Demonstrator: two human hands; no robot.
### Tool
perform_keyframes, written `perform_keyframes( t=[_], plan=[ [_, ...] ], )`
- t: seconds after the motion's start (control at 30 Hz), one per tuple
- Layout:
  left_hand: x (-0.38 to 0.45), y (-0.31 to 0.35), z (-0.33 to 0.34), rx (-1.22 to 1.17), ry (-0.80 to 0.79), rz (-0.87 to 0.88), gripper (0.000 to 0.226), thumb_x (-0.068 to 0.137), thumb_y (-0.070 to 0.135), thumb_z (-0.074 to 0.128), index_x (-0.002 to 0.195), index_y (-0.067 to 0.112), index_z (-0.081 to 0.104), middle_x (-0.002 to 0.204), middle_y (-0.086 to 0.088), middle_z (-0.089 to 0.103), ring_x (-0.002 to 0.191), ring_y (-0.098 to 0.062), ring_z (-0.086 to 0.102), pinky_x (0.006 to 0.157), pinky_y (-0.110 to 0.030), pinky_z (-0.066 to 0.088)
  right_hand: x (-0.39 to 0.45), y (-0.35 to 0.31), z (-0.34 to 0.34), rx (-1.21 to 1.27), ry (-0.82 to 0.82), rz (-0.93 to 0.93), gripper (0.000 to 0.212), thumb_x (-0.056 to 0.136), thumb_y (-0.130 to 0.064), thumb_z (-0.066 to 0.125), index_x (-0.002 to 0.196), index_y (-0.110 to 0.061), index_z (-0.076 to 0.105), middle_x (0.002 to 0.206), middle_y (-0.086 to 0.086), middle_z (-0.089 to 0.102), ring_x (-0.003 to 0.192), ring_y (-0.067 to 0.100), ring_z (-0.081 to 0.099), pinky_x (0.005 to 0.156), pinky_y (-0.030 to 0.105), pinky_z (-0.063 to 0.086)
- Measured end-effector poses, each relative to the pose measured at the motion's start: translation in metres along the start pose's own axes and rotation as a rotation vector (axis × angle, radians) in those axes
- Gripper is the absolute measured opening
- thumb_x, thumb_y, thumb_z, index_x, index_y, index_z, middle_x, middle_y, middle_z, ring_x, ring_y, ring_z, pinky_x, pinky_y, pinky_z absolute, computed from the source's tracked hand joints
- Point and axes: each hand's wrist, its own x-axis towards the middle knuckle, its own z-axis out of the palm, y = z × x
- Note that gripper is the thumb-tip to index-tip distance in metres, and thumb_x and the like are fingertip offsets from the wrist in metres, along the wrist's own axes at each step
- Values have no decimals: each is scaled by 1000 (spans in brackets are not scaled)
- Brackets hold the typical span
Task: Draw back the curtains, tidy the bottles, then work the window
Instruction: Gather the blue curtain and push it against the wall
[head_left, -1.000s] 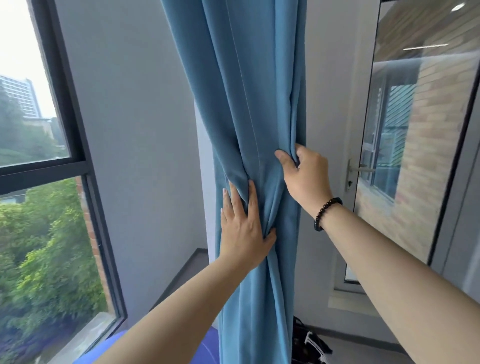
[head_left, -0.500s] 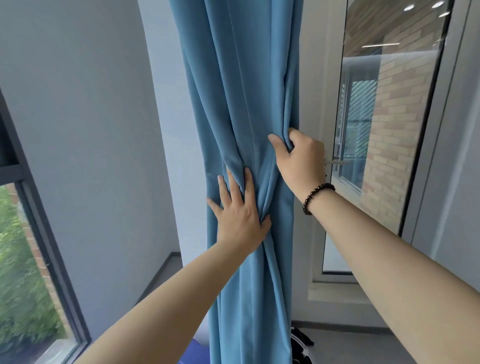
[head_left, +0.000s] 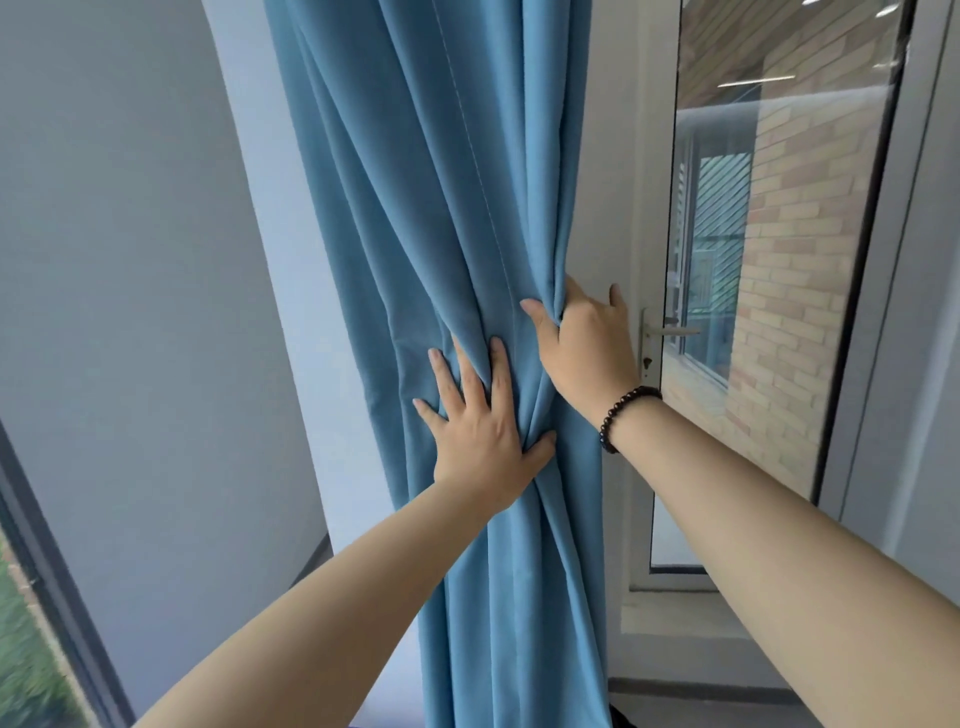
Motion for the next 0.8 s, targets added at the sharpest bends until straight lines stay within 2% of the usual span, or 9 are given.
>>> perform_keyframes(
  t=[0.13, 0.2, 0.37, 0.43, 0.47, 0.5, 0.53, 0.67, 0.8],
  plan=[
    [28, 6, 30, 20, 2, 4, 110, 82, 72, 47, 143, 24, -31, 162, -19, -8, 145, -47, -20, 108, -75, 16, 12, 32, 28, -149, 141, -141, 10, 86, -16, 66, 86, -6, 63, 62, 3, 62, 56, 27, 61, 103, 61, 35],
    [41, 8, 46, 29, 0, -6, 110, 82, 73, 47, 144, 23, -29, 161, -20, -3, 145, -48, -18, 108, -75, 17, 19, 49, 41, -224, 213, -214, 12, 77, -8, 74, 83, -6, 64, 61, 2, 62, 55, 23, 61, 97, 62, 41],
    [71, 8, 73, 67, 24, -12, 112, 78, 76, 48, 148, 23, -22, 161, -20, 8, 146, -48, -11, 105, -77, 17, 38, 77, 69, -235, 236, -242, 21, 68, -1, 77, 84, -5, 63, 53, 0, 57, 49, 21, 59, 92, 53, 49],
    [85, 5, 76, 136, 71, -19, 114, 76, 78, 48, 152, 21, -15, 160, -19, 13, 147, -48, -7, 104, -79, 6, 48, 80, 78, -163, 198, -224, 22, 66, 3, 76, 81, -5, 61, 47, 1, 53, 42, 23, 55, 80, 39, 54],
    [90, 4, 75, 162, 108, -26, 114, 74, 80, 47, 154, 22, -9, 160, -18, 16, 146, -49, -6, 103, -79, 0, 54, 81, 82, -123, 183, -217, 24, 64, 5, 77, 77, -5, 60, 46, 1, 51, 39, 24, 52, 65, 28, 51],
    [95, 1, 72, 171, 152, -37, 113, 72, 81, 47, 155, 23, -4, 160, -17, 17, 146, -50, -7, 103, -79, -3, 60, 81, 86, -99, 174, -211, 26, 61, 6, 78, 72, -5, 58, 45, 1, 49, 35, 24, 48, 53, 20, 39],
    [97, -3, 69, 168, 199, -52, 113, 70, 83, 47, 156, 25, 0, 160, -16, 15, 146, -50, -8, 102, -79, -5, 65, 81, 90, -90, 166, -207, 28, 59, 6, 80, 69, -5, 57, 44, 1, 48, 33, 23, 44, 49, 18, 29],
    [104, -30, 65, 144, 365, -130, 122, 61, 88, 55, 154, 29, 2, 161, -20, -3, 143, -55, -7, 99, -83, 0, 77, 89, 115, -67, 131, -222, 26, 63, 3, 81, 70, -5, 57, 42, -1, 46, 32, 18, 30, 47, 18, 22],
    [114, -65, 71, 145, 463, -236, 129, 61, 88, 58, 152, 22, -5, 157, -28, -7, 142, -59, -3, 99, -83, 11, 88, 104, 146, -62, 109, -184, 27, 61, 10, 77, 72, -3, 57, 43, 3, 49, 32, 25, 41, 49, 19, 20]
  ],
)
